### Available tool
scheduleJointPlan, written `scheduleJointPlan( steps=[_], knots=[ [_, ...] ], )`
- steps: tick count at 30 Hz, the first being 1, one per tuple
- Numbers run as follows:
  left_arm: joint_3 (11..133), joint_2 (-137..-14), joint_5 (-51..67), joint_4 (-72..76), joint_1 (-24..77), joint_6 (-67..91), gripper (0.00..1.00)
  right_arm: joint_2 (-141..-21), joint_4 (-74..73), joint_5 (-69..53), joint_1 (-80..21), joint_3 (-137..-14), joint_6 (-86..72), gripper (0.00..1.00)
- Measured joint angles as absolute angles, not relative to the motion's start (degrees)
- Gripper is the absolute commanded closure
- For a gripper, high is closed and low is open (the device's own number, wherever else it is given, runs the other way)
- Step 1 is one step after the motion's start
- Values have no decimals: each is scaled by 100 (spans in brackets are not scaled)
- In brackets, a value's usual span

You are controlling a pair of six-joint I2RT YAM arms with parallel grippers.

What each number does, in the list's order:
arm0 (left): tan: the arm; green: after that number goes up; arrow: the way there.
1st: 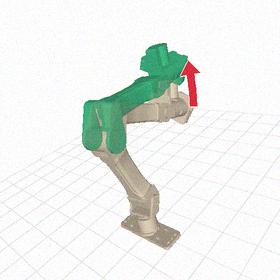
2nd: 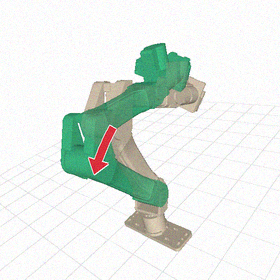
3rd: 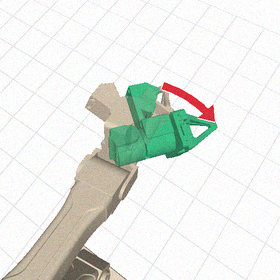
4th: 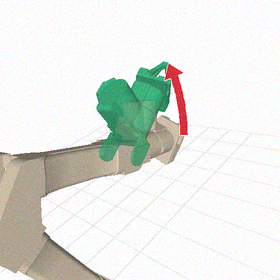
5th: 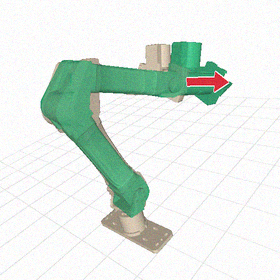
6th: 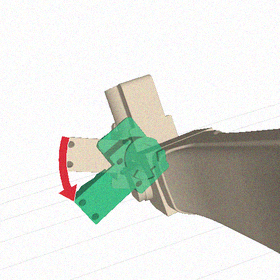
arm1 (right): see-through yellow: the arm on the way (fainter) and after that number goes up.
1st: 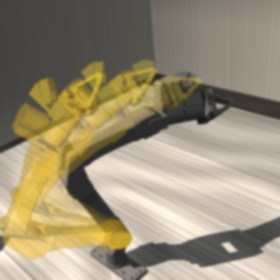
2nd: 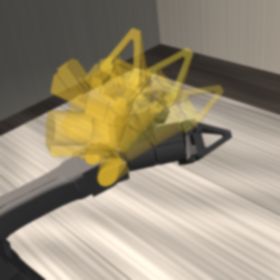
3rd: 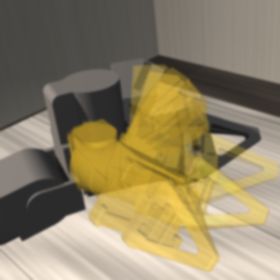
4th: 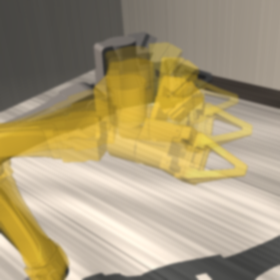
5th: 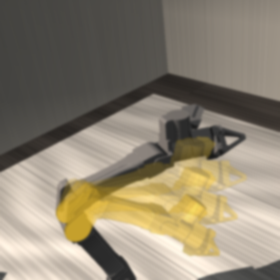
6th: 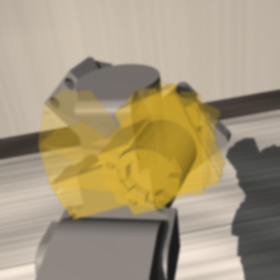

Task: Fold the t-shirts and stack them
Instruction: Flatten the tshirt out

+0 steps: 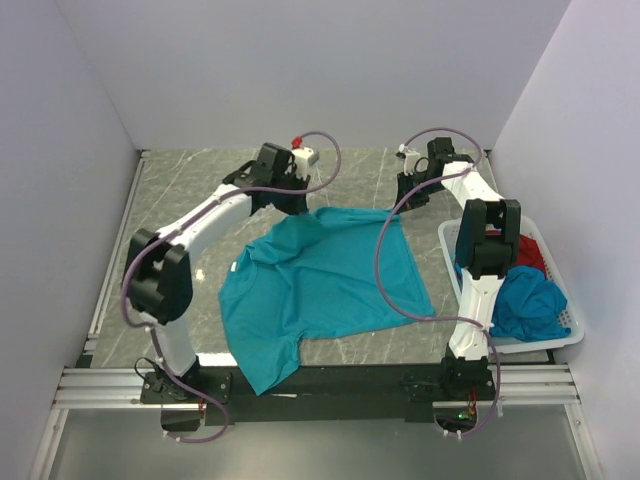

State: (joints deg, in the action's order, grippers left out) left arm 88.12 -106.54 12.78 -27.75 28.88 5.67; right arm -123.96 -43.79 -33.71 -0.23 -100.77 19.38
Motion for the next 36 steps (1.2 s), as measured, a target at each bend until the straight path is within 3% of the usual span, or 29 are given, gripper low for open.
scheduleJointPlan(
  steps=[10,18,23,29,36],
  knots=[
    [8165,-9301,1035,-2473,2434,749,99,-11754,-4593,-3258,-23,-10173,2093,100],
    [8267,-7673,126,-2211,1551,974,100,-10897,-5437,-2790,-200,-12523,2438,100],
    [8855,-6386,-386,-1782,1608,974,99,-9677,-5540,-2567,-464,-12923,2576,100],
    [9616,-5070,-740,-1083,1610,1013,99,-7531,-4971,-2429,-504,-12254,2602,100],
    [10256,-4491,-565,-526,1610,1109,99,-6058,-4283,-2270,-491,-12248,2429,100]
  ],
)
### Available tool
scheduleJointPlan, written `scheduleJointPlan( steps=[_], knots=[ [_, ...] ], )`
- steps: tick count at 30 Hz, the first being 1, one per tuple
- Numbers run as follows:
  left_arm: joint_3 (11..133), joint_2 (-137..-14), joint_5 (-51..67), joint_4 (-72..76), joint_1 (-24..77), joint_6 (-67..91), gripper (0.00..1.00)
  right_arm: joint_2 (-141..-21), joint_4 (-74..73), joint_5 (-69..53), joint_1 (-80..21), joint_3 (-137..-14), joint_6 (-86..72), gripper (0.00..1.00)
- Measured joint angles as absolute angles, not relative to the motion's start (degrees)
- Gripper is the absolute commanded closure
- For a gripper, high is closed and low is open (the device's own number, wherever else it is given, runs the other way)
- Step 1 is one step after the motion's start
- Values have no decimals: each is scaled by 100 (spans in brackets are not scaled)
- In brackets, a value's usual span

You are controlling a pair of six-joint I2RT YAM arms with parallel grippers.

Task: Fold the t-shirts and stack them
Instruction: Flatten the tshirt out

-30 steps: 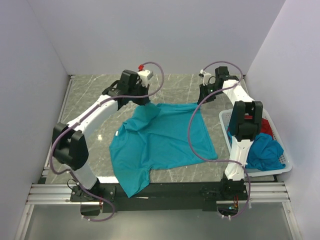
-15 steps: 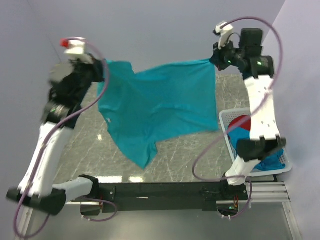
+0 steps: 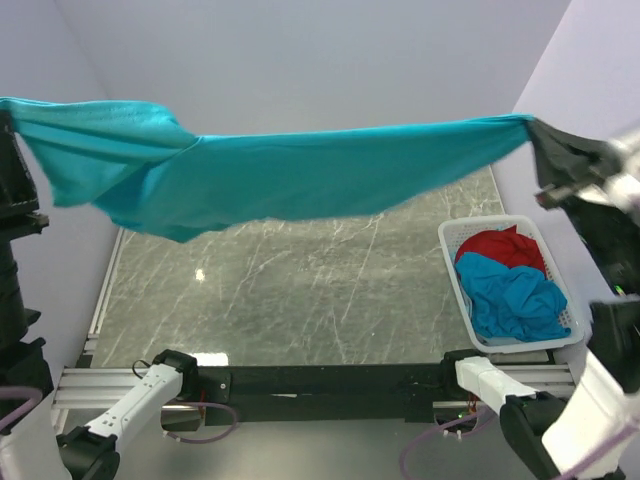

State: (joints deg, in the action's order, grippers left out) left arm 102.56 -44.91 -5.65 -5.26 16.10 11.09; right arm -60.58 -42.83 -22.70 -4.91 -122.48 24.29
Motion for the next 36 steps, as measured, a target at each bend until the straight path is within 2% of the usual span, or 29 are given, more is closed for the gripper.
scheduleJointPlan(
  steps=[5,10,15,20,24,27,32,36],
  knots=[
    [10355,-4475,-283,-460,1610,1201,99,-5916,-3999,-2296,-250,-12685,2187,100],
    [10051,-4482,-150,-336,1610,1306,99,-6027,-3870,-2408,-198,-12317,1973,100],
    [8497,-4445,-154,204,1610,1490,100,-6311,-3459,-2724,-198,-10991,1765,100],
    [6521,-4932,-353,482,1608,1765,100,-7179,-2945,-3048,-196,-9476,1640,100],
    [5336,-6060,-497,862,1378,2051,100,-8838,-2821,-3227,-211,-8997,1662,100],
    [5242,-7612,-333,1024,838,2370,100,-10333,-2976,-3221,-272,-9319,1776,100],
    [6438,-10127,38,856,60,2652,100,-12344,-3395,-2753,-495,-10626,1933,100],
    [7964,-11587,381,504,-226,2685,100,-13102,-3564,-2272,-698,-11410,1994,100]
  ],
)
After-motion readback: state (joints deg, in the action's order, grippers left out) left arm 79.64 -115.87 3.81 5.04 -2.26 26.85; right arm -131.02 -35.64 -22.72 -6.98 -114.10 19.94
